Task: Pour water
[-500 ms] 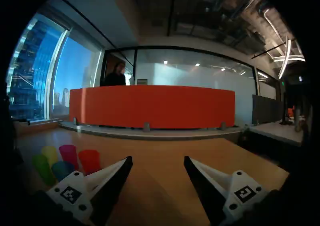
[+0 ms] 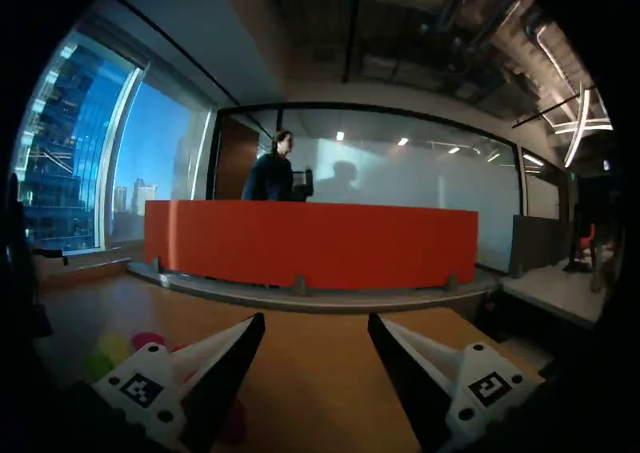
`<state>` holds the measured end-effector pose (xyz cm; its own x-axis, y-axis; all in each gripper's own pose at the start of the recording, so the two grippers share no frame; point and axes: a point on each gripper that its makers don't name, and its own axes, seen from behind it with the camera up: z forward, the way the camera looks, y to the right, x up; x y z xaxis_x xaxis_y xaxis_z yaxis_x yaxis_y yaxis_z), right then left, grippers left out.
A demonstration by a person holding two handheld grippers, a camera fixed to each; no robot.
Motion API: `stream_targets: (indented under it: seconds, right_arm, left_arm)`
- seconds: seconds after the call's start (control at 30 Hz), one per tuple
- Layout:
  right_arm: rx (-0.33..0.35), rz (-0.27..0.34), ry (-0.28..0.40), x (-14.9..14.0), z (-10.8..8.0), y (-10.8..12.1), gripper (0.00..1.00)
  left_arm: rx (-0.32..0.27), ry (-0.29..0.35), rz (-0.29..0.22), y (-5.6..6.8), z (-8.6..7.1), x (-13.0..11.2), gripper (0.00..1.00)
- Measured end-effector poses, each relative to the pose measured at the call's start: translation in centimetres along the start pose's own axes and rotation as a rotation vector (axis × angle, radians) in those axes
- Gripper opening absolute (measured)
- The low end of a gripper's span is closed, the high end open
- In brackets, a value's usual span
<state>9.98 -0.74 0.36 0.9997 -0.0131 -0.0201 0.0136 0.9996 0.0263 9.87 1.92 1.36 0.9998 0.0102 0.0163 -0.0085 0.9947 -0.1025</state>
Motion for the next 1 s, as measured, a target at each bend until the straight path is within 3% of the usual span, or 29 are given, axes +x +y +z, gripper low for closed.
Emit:
stream_targets:
  seconds: [0.27,0.57,0.77,1.0]
  right_arm:
    - [0.014,0.045,0.003,4.2,1.1,0.2,1.00]
    - [0.032,0.077,-0.011,6.7,1.6,0.2,1.00]
    - [0.049,0.071,-0.028,6.1,1.6,0.0,1.00]
    - [0.152,0.042,-0.049,6.0,1.1,-2.2,1.00]
  left_arm:
    - [-0.036,0.005,0.028,0.4,0.9,4.4,0.86]
    - [-0.066,0.003,0.005,0.2,1.8,8.9,0.86]
    - [-0.089,-0.011,0.010,0.3,2.0,9.1,0.86]
    - [-0.211,-0.029,-0.012,2.8,2.0,8.7,0.86]
